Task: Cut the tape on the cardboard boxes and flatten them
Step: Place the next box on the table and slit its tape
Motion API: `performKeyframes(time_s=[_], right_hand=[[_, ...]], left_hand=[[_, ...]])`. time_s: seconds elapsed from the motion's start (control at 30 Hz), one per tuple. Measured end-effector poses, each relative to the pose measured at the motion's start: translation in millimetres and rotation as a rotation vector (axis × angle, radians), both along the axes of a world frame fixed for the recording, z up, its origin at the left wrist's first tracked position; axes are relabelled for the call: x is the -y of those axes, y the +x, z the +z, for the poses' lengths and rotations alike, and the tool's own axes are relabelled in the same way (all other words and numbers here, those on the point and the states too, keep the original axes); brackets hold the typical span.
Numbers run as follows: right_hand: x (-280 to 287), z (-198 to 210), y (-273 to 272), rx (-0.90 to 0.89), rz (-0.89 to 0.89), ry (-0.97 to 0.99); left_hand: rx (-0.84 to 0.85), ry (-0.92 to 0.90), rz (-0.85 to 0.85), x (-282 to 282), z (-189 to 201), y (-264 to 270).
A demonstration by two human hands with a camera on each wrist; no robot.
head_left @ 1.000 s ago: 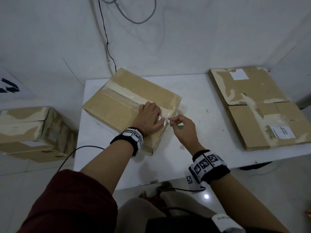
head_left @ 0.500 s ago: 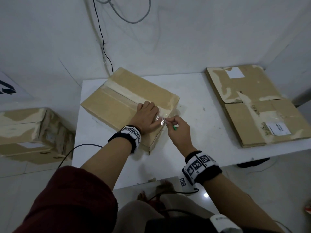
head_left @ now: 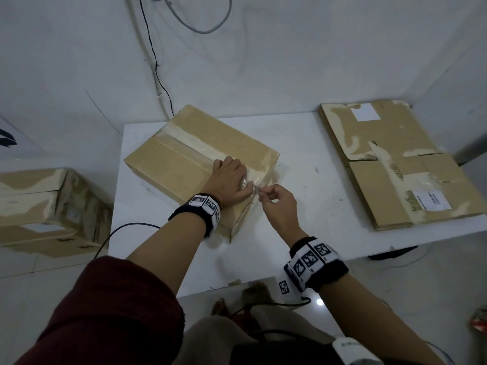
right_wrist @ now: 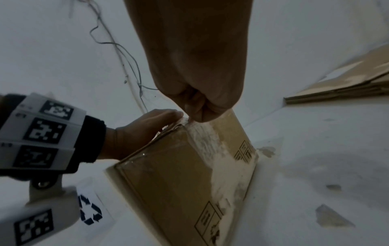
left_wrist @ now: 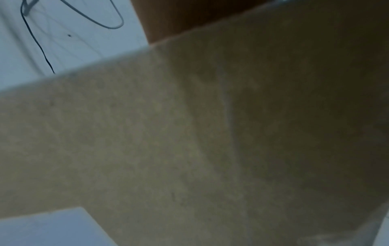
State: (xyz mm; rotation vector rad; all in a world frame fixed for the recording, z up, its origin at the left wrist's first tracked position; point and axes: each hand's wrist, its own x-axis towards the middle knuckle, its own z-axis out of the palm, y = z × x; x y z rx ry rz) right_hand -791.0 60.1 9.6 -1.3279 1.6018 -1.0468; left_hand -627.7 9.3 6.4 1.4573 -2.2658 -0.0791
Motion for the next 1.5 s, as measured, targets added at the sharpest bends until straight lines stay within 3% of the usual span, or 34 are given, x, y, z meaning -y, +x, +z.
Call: performKeyframes(time_s=[0.57, 0.83, 1.0, 1.13, 1.27, 1.43, 1.5], right_hand=[[9.9, 9.3, 11.6, 0.064, -0.042, -0.030], [-16.4, -10.1, 8.9, 0.042, -0.003, -0.081], [6.3, -6.2, -19.2, 0.103, -0.018, -0.102], [23.4, 0.3, -35.6, 0.117, 0.088, -0.101], [45.0, 6.9, -54.3, 0.144, 0.048, -0.107], [60.4, 16.6, -49.6, 0.072, 0.277, -0.118], [61.7, 14.5, -42.6, -0.022, 0.409, -0.183]], left_hand=[[-0.005, 0.021, 0.034, 16.0, -2.1, -4.9], [-0.066, 0.061, 0.022, 19.8, 0.1, -3.9], [0.065, 0.168, -0.003, 15.5, 5.3, -0.5], [0.074, 0.248, -0.032, 12.4, 17.1, 0.2], [0.174, 0.321, 0.007, 2.4, 31.7, -3.6], [0.197, 0.345, 0.138, -18.1, 41.9, -24.1], [0.233, 0.365, 0.275, -29.2, 42.8, -34.7]])
